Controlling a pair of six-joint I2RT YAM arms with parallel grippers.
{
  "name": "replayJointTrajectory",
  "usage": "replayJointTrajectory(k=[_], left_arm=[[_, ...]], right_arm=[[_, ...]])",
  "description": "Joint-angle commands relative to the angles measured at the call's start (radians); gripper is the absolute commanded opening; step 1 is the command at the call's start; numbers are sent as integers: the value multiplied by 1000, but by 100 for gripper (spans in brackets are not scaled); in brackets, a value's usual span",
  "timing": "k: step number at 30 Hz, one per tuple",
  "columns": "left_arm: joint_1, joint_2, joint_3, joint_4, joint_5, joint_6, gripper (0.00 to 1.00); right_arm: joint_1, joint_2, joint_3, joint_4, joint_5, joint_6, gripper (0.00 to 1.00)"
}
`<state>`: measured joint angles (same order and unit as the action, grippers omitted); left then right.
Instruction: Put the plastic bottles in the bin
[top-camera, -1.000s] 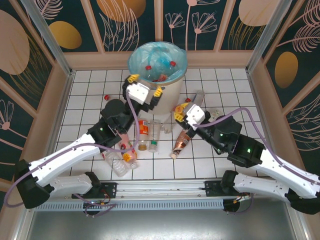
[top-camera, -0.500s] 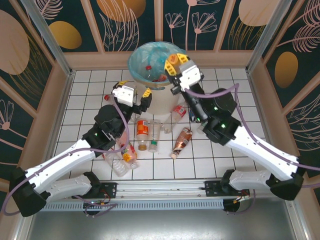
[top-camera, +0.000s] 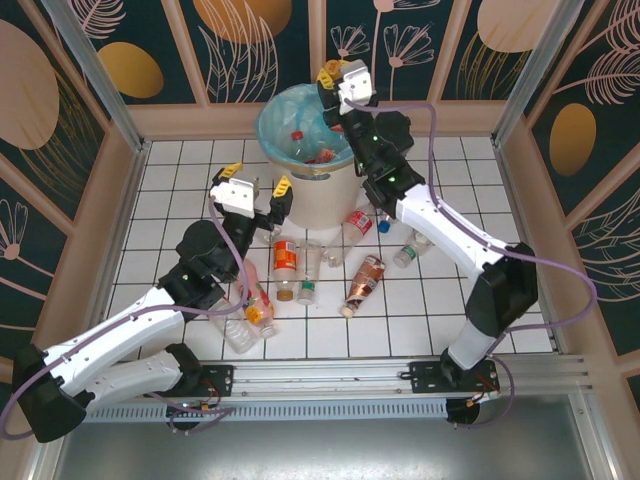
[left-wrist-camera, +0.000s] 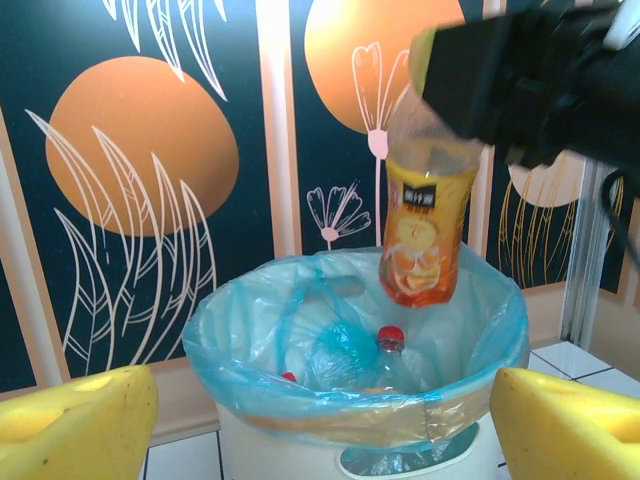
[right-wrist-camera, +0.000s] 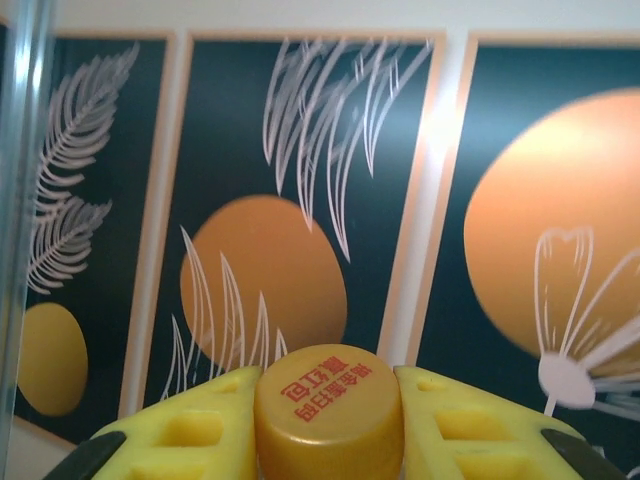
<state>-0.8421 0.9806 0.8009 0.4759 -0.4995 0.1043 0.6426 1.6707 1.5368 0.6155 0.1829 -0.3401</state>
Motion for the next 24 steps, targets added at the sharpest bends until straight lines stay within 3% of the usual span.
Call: replayJointTrajectory(k=[1,4,12,24], left_arm=[[5,-3,-6,52,-2,8,86],[5,-9,-8,50,14,-1,86],[5,-9,-13,55,23,11,86],[6,-16,-14,56,30,14,87]], right_arm=[[-42,8,36,10,-42,165,0],[-65,28,21,-32,-71,221,3],[-84,46,-41,-37,-86,285,38],[-89,57,-42,-17,-83,283,40]])
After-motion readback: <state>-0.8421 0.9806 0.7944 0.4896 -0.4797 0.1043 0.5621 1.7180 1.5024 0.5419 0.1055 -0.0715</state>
